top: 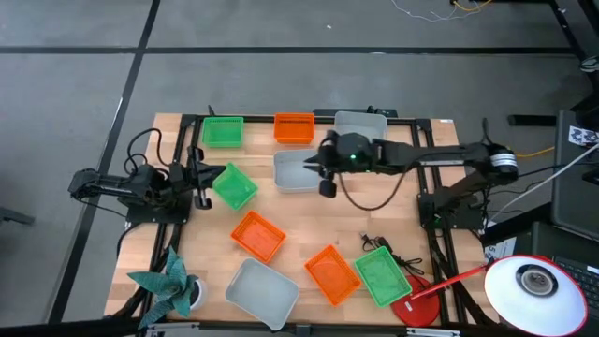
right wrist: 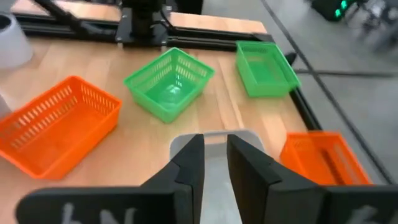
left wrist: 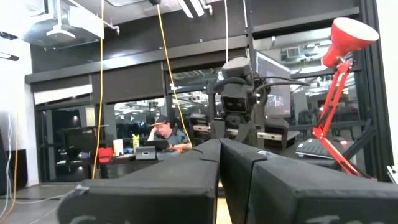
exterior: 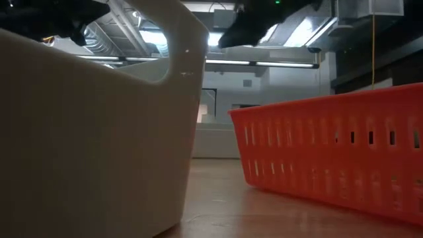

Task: Stack baskets by color
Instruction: Stack the middle gray bin on top of the top gray bin

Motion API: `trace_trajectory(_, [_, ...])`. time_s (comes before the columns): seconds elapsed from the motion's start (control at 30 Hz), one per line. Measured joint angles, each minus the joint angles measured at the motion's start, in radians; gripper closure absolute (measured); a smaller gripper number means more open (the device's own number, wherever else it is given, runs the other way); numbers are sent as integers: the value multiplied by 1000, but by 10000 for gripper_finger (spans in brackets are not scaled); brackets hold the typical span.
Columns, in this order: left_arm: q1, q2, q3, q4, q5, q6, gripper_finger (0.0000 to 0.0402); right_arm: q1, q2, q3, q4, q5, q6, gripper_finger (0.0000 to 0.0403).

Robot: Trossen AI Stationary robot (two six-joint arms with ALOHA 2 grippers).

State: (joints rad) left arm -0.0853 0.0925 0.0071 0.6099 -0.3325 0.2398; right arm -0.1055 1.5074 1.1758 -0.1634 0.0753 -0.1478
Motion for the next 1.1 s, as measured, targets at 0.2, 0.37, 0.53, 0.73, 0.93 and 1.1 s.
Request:
trace_trajectory(0.2, [0,0,0,0,0,-1,401,8,129,65,1,2,-17,329])
trace_trajectory(0.37, [0,0,0,0,0,-1,401,-4,249,81,-1,2,-14,282])
trace_trajectory(0.53, [0,0,0,-4,0,-2,401,-10,331,88,-3,2,-13,213])
trace_trajectory(0.73, [0,0,0,-45,0,-4,401,-9,377,88,-95,-1,-11,182])
trace_trajectory(0.93, [0,0,0,-57,0,-4,401,-2,411,88,-124,1,-15,184])
trace_trajectory(1.1, [0,0,0,-56,0,-4,401,-2,473,88,-130,-43,-11,184])
